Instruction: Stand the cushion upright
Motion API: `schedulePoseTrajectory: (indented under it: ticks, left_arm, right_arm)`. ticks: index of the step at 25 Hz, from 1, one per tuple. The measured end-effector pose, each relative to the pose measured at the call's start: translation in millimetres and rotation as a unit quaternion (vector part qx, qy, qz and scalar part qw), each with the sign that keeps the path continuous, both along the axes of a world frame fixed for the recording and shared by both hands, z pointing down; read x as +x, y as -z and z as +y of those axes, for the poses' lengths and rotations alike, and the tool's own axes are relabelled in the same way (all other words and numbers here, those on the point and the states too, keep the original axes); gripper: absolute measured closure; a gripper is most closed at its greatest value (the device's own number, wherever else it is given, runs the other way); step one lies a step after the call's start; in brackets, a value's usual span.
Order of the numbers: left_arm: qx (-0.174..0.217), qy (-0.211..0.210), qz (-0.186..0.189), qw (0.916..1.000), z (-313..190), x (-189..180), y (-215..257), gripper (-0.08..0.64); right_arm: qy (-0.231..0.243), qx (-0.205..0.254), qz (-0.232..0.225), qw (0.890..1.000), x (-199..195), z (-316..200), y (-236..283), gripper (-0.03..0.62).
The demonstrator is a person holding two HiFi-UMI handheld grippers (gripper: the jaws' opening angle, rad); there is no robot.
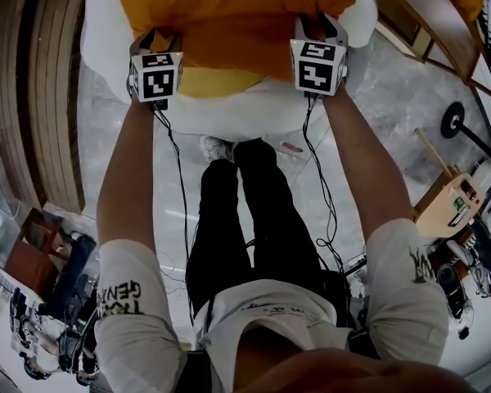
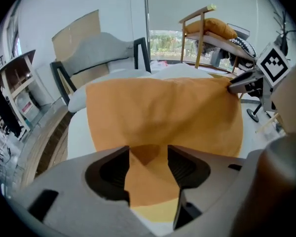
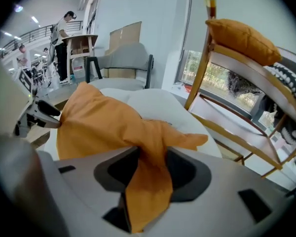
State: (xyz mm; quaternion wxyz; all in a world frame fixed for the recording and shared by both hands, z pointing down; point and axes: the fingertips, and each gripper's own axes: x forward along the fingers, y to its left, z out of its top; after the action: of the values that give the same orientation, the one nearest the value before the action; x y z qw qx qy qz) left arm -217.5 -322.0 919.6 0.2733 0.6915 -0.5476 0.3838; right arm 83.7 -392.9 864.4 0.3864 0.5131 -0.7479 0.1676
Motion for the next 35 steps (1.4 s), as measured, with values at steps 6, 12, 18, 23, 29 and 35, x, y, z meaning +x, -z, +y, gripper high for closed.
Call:
schedulePoseTrajectory:
  ticks: [6,12,18,23,29,35]
  left_arm:
    - [0.098,0.014,-0.003,0.9951,-12,9,62,0.416]
    - [0.136,0.070,0.051,0.9869,13,15,130,0.535]
    - [0.130,0.089,0.087,0.9837,53,22,195,0.538]
    - [0.161,0.085,0.104,0.9778,49,20,277,0.538]
    - [0.166,0.064,0.158,0.9714,62,44,373,0.540]
    - [0.229,0.062,0.138,0.9615,83,37,471,0.540]
  right_arm:
    - [-0.061,0.058,-0.085,0.993,-1,23,39,0.542]
    - [-0.068,0.066,-0.133,0.987,-21,56,91,0.560]
    - [-0.068,0.106,-0.174,0.977,-46,82,173,0.561]
    - [-0.054,0.174,-0.171,0.968,-66,96,264,0.563]
    - [-0.062,0.204,-0.178,0.961,-76,122,348,0.565]
    - [-0.079,0.225,-0.206,0.949,-77,145,433,0.566]
